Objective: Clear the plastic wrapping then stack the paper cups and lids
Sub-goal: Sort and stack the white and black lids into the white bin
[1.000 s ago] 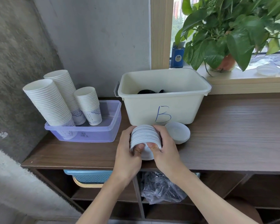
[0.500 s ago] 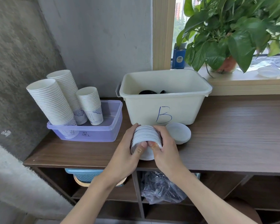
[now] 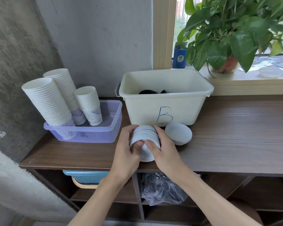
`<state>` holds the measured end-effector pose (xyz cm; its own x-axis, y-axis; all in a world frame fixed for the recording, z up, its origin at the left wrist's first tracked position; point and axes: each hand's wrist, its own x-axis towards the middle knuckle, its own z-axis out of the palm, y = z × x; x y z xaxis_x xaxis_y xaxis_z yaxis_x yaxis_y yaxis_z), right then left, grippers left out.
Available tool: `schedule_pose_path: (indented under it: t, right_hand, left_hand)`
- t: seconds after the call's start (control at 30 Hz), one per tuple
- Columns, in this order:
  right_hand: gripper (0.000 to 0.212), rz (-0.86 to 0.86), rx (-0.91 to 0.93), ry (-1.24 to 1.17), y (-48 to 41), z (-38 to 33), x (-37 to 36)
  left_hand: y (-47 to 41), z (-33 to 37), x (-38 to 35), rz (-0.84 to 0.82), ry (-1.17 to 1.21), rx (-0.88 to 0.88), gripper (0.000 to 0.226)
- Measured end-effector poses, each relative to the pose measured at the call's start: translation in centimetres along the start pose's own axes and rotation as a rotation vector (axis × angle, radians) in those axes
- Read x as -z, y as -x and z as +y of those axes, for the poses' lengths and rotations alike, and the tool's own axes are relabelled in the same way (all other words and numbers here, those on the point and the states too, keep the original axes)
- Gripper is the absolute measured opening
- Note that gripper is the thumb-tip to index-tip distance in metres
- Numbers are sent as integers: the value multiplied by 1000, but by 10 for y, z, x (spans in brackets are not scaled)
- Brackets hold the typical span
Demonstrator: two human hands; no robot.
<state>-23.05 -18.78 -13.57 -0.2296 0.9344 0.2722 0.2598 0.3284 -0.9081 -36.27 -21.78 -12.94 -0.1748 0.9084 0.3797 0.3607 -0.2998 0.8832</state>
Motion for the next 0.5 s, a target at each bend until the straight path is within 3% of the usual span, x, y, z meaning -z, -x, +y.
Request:
schedule_pose_path:
  t: [0.23, 0.5]
  right_hand:
    - [51, 88, 32, 39, 3, 0, -4]
    - [36, 106, 63, 60, 1, 0, -6]
  left_hand:
    - [-3, -7, 13, -210, -78, 19, 52]
    - [0, -8, 0, -88, -33, 63, 47]
